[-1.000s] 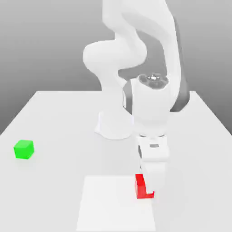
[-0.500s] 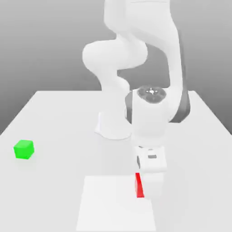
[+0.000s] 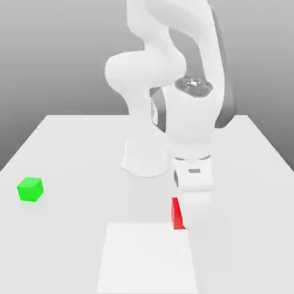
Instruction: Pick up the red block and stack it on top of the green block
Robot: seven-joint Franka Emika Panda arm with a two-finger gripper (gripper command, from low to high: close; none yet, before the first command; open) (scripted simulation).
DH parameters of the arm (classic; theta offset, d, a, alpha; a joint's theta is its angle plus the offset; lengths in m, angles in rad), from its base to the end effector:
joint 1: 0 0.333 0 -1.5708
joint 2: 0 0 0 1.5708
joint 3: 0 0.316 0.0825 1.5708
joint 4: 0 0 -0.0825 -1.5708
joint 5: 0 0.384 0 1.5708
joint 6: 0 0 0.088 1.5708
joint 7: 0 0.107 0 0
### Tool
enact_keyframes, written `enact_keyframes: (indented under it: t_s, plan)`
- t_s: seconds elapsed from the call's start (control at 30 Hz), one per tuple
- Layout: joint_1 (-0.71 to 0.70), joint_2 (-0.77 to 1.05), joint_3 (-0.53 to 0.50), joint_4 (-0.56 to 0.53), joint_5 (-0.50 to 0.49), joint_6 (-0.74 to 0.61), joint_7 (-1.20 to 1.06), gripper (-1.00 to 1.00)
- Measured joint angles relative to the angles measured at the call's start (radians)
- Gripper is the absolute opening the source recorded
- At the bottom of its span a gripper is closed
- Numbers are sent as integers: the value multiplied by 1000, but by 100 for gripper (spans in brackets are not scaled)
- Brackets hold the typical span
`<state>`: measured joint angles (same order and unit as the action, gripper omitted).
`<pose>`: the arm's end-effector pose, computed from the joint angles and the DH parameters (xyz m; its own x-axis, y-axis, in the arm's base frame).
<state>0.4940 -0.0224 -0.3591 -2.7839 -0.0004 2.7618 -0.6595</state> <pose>0.3787 0.0524 0.2173 0.7004 0.7138 0.0038 0.7138 -0.7004 -0.0068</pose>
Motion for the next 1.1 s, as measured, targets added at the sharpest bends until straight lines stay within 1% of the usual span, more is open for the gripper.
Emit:
enact_keyframes:
  t_s: [0.07,0.33,0.87,0.97,1.03,1.1]
  plan:
    - [-108,-17,-50,3,-8,-18,-20,-100]
    - [-315,-76,-185,10,-65,-75,-85,-100]
    - [-755,-154,-513,9,-280,-121,-141,-100]
    - [-750,-115,-549,9,-237,-80,-181,-100]
    - [-729,-75,-562,8,-175,-46,-225,-100]
    - [-704,-29,-566,8,-88,-11,-287,-100]
